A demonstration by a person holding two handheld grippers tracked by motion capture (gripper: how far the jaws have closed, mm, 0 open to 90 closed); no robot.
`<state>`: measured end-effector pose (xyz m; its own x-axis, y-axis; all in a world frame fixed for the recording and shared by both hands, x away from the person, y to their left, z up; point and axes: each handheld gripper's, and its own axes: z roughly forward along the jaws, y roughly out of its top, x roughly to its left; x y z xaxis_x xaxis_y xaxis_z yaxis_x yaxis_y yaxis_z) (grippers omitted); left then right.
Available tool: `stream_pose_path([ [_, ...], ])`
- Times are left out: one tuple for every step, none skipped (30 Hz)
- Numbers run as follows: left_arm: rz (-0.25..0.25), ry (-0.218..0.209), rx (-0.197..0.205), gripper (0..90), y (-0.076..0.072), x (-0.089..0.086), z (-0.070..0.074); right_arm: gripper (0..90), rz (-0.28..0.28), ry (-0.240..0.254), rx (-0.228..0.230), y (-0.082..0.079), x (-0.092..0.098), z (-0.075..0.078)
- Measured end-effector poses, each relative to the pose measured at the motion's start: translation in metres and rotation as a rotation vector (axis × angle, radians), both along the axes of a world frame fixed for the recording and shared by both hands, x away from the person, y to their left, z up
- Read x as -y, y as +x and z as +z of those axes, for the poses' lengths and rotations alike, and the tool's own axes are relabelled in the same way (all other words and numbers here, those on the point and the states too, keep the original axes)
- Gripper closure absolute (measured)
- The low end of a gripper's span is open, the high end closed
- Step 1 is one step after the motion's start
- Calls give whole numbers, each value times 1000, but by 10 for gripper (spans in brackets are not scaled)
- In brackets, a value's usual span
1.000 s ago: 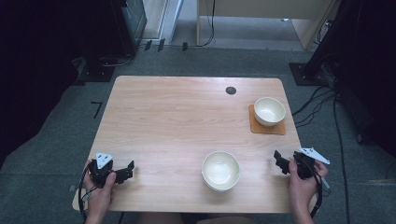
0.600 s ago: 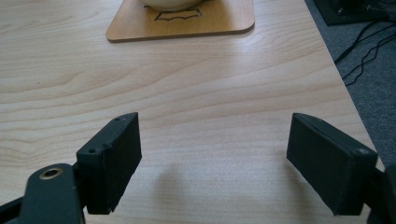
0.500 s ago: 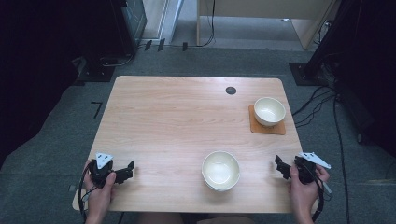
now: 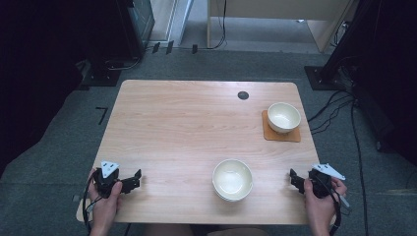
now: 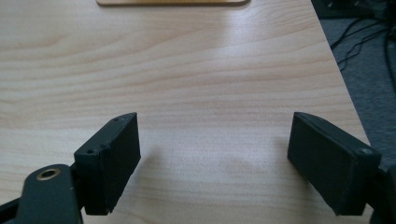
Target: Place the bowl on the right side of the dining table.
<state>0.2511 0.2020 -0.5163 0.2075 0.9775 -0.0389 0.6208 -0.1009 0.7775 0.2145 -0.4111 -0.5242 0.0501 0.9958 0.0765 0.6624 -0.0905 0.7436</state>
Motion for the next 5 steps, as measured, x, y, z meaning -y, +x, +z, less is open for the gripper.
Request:
stream_pose_path([
  [0, 0, 0, 0, 0, 0, 0, 157, 1, -29, -10, 0, -2, 0],
  [0, 0, 0, 0, 0, 0, 0, 144, 5, -49, -17, 0, -4, -1],
  [0, 0, -1, 0, 0, 0, 0, 135, 11, -50, -22, 1, -5, -1],
  [1, 0, -1, 0, 0, 0, 0, 132, 11, -47, -24, 1, -5, -1],
  [1, 0, -1, 0, 0, 0, 0, 128, 12, -47, -24, 1, -5, -1],
])
